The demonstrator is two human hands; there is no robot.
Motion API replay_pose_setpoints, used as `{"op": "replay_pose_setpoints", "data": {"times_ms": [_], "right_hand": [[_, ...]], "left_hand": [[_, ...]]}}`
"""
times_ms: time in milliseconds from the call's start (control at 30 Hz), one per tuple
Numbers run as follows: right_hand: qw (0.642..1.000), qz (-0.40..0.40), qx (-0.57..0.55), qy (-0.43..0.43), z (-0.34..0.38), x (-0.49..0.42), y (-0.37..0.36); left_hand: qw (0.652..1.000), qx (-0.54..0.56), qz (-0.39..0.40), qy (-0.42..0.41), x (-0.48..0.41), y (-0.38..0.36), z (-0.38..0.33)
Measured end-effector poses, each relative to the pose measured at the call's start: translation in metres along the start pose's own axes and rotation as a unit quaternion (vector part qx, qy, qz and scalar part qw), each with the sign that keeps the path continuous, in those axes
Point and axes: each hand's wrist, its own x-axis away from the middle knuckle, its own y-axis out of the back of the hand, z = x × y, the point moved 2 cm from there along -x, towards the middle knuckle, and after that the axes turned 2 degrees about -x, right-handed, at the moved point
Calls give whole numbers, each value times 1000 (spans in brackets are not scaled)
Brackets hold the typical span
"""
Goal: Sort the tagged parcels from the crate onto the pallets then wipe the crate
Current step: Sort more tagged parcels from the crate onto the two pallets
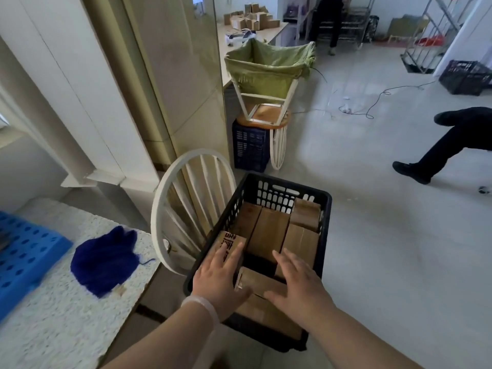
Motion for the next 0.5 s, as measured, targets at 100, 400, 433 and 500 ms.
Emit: {"op": "replay_pose_setpoints", "data": {"times_ms": [100, 400, 433, 500], "right_hand": [[999, 16, -2, -34, -2, -12, -13], [994, 43, -14, -96, 18, -74, -47], [994, 48, -14, -102, 20, -81, -52], [992, 63, -4, -106, 25, -93, -61]], "left_hand": [[999, -2, 35, -2, -15, -9, 15], [993, 8, 113, 25, -77, -31, 59], [992, 8, 123, 25, -84, -34, 63], [989, 10, 145, 29, -94, -42, 70]]}}
